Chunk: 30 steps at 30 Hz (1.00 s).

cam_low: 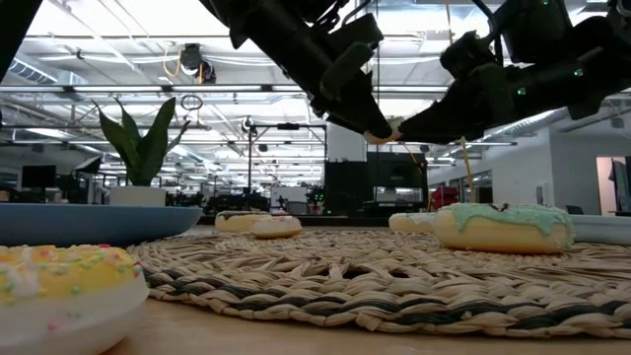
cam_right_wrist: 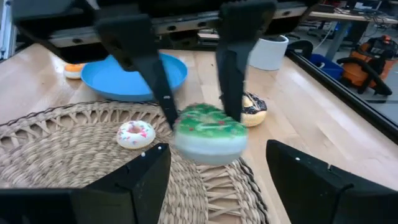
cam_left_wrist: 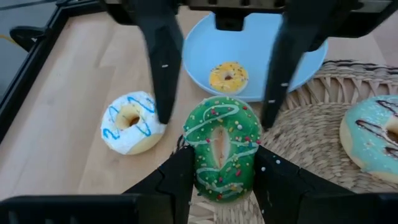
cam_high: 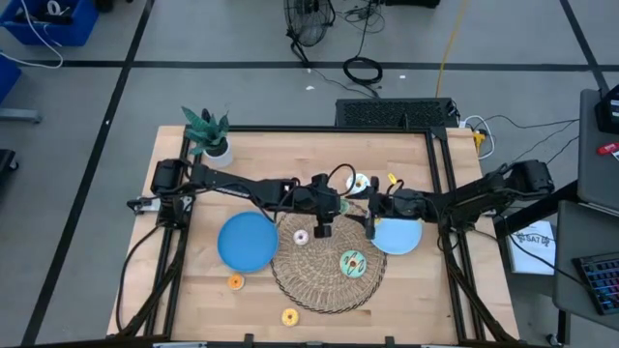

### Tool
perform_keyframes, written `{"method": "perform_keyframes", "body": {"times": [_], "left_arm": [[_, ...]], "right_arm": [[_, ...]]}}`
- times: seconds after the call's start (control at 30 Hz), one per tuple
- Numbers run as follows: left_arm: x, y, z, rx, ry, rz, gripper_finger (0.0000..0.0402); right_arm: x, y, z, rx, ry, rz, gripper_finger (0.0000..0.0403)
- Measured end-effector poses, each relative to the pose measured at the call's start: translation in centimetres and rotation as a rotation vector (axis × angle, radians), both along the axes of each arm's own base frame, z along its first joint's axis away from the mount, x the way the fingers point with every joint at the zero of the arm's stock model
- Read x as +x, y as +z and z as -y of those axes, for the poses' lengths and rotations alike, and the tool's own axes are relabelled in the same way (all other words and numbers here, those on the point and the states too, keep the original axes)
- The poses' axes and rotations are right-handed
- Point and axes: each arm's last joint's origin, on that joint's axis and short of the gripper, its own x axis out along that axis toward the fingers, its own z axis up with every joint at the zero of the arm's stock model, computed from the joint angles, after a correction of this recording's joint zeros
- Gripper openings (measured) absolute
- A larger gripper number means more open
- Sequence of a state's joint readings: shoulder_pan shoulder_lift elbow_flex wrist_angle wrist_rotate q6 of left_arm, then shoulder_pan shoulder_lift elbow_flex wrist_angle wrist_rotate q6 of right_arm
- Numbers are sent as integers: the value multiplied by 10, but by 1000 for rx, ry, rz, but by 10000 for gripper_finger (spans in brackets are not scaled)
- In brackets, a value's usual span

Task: Pick & Place donuts
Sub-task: Put the small green donut on the light blue plate

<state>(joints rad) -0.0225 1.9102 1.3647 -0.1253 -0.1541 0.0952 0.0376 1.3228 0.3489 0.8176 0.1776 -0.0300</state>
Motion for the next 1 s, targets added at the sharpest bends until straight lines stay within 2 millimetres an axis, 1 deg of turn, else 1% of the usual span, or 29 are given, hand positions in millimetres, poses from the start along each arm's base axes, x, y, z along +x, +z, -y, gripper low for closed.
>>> {"method": "perform_keyframes", "body": {"times": [1.0], "left_arm": [[1,1,1,-10,-13,10,149]], "right_arm": [[1,3,1,17,17,28,219]]}}
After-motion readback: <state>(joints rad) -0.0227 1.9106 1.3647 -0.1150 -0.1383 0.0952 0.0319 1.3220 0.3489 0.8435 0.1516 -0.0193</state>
